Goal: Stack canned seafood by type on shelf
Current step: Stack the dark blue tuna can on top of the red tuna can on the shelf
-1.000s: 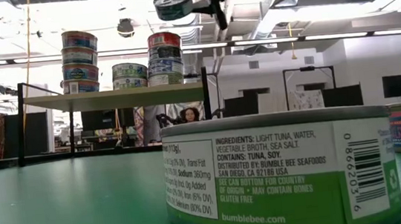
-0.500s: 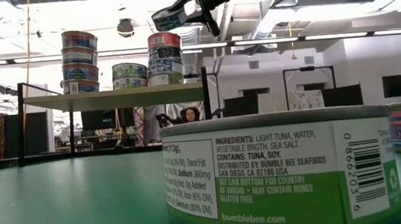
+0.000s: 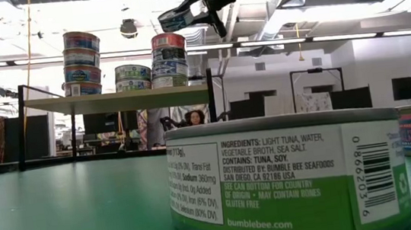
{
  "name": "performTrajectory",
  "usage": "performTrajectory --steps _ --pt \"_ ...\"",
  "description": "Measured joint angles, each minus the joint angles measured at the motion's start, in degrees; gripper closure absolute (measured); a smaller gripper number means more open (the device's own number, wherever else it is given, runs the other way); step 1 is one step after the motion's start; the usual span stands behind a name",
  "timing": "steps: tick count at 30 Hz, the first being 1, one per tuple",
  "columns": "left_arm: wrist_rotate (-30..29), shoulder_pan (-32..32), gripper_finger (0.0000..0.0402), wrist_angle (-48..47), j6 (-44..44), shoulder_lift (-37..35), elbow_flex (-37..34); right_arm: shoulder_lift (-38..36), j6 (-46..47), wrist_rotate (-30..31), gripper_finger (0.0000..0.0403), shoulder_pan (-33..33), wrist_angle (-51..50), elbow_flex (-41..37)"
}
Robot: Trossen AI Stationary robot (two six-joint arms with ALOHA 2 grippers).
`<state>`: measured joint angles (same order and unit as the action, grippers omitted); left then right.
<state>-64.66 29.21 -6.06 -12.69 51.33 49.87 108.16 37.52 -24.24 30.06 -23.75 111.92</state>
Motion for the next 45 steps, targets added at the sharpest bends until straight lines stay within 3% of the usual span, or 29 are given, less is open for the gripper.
performTrajectory --steps 7,12,23,34,45 --pt "3.64 -4.69 0.01 6.6 6.86 0.26 0.0 1.28 2.51 -0.04 0.0236 -0.21 4.59 0.15" --pt "4.55 -6.14 0.01 10.82 11.95 0.25 0.0 3.83 6.04 -4.33 0.0236 0.09 5.44 -0.07" --pt "4.34 -6.18 0.01 11.04 12.46 -0.38 0.0 3.61 2.76 -7.58 0.0233 0.46 2.17 0.0" --pt "3.65 -7.57 0.01 11.11 11.8 -0.38 0.0 3.58 2.54 -7.34 0.0162 1.27 1.68 0.0" --pt "7.57 -10.44 0.01 11.19 11.0 -0.35 0.0 4.74 2.8 -6.55 0.0159 0.41 2.84 -0.04"
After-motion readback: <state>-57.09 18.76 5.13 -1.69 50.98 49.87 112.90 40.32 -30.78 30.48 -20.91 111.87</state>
